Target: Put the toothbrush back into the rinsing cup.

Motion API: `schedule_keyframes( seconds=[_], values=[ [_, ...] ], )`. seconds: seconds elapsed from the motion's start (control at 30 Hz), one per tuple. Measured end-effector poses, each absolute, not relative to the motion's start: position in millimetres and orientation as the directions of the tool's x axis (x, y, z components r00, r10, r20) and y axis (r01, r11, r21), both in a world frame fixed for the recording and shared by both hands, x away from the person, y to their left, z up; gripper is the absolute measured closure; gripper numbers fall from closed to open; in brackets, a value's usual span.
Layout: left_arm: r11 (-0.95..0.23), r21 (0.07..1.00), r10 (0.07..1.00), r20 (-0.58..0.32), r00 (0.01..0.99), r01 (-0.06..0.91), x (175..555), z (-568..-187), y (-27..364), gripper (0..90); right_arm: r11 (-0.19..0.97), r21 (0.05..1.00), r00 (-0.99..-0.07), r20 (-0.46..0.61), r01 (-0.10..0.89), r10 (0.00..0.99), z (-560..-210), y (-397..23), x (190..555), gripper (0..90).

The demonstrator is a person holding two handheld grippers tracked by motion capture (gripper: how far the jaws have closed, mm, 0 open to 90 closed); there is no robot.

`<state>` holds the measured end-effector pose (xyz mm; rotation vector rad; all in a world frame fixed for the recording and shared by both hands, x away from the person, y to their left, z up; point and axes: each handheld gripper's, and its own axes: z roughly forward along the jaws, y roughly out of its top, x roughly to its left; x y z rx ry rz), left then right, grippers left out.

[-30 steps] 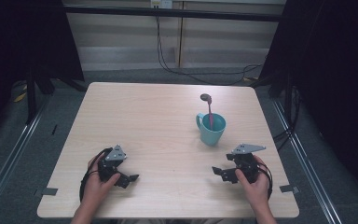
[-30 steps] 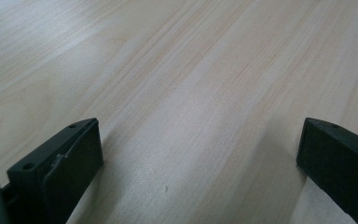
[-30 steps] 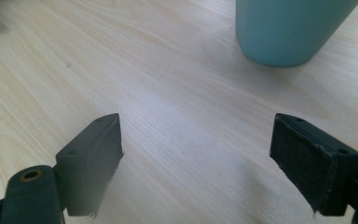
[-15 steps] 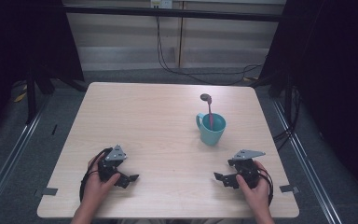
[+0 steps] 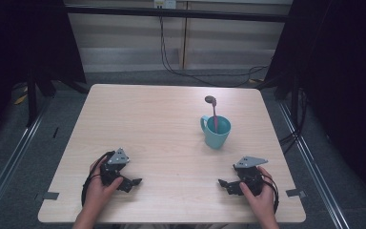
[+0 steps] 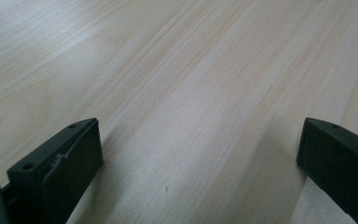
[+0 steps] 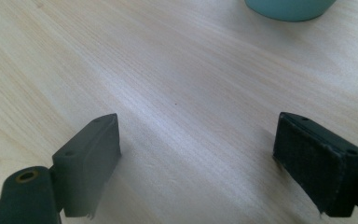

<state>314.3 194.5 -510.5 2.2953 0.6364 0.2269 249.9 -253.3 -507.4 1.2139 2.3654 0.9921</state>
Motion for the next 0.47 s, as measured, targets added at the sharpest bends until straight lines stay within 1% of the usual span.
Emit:
schedule_keyframes(
  seconds=[0.13, 0.47],
  values=[
    [-0.609, 0.697, 0.507, -0.024, 0.862, 0.378, 314.2, -510.6, 194.4, 0.0, 0.391, 0.723, -0.593, 0.032, 0.570, 0.805, -510.6, -254.0, 248.1, 14.2],
    [-0.609, 0.697, 0.507, -0.024, 0.862, 0.378, 314.2, -510.6, 194.4, 0.0, 0.394, 0.722, -0.592, 0.026, 0.568, 0.806, -510.9, -253.1, 247.8, 13.6]
  ],
)
